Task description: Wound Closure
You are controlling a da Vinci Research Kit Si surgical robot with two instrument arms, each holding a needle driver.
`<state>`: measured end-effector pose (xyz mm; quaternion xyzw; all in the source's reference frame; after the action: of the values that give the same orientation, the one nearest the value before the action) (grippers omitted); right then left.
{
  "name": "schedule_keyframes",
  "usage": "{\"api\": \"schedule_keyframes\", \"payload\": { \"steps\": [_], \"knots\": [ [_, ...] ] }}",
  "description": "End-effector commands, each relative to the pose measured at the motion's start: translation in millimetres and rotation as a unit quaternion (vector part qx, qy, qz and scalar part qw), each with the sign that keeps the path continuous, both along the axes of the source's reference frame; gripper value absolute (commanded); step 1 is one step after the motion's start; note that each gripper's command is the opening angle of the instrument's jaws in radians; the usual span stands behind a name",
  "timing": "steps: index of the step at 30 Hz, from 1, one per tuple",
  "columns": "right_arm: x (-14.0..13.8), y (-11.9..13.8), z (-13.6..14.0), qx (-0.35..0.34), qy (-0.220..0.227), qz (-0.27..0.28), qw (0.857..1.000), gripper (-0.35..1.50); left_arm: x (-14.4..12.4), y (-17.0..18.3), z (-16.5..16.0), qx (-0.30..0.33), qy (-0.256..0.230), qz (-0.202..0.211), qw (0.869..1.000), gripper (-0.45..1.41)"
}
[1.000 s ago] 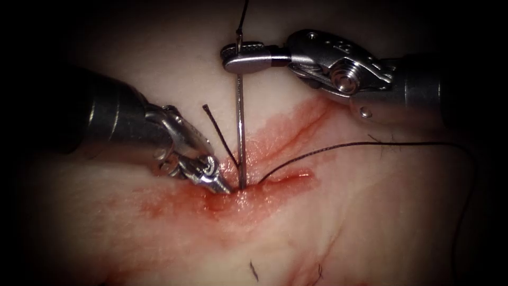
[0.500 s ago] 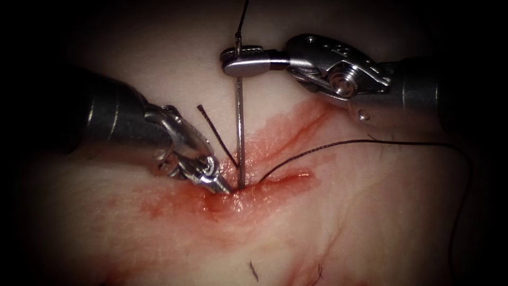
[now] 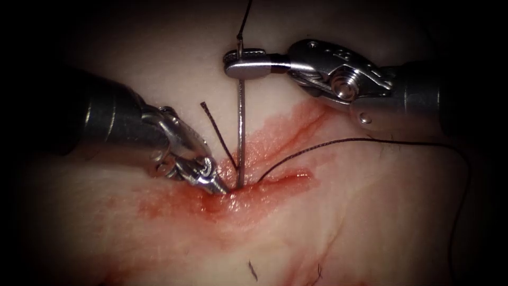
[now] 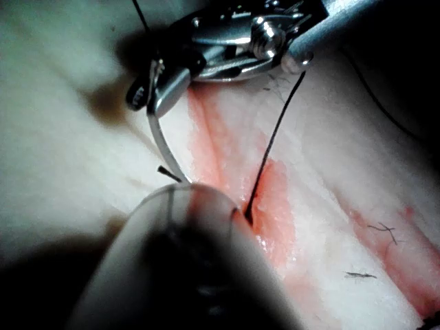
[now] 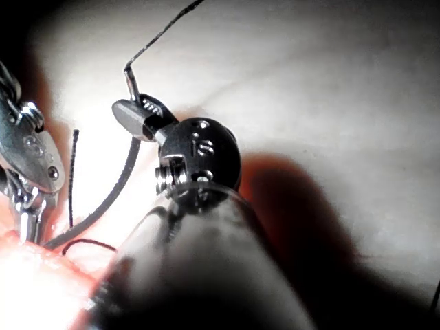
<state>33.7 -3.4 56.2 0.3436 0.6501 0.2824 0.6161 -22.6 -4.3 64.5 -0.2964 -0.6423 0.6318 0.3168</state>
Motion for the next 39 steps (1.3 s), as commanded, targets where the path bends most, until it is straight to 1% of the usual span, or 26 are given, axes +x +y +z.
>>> {"api": "schedule_keyframes", "payload": {
  "steps": [1,13,39],
  "knots": [
    [0.9,0.4,0.1,0.011,0.001,0.000,1.000,-0.35,-0.5,0.0,0.5,-0.001,0.000,0.000,1.000,-0.45],
    [1.0,-0.3,0.8,0.091,-0.006,-0.005,0.996,-0.35,-0.6,0.0,0.5,0.000,0.000,0.000,1.000,-0.45],
    [0.9,-1.2,1.5,0.177,-0.013,-0.011,0.984,-0.35,-0.6,-0.1,0.4,0.000,-0.001,0.001,1.000,-0.45]
  ]
}}
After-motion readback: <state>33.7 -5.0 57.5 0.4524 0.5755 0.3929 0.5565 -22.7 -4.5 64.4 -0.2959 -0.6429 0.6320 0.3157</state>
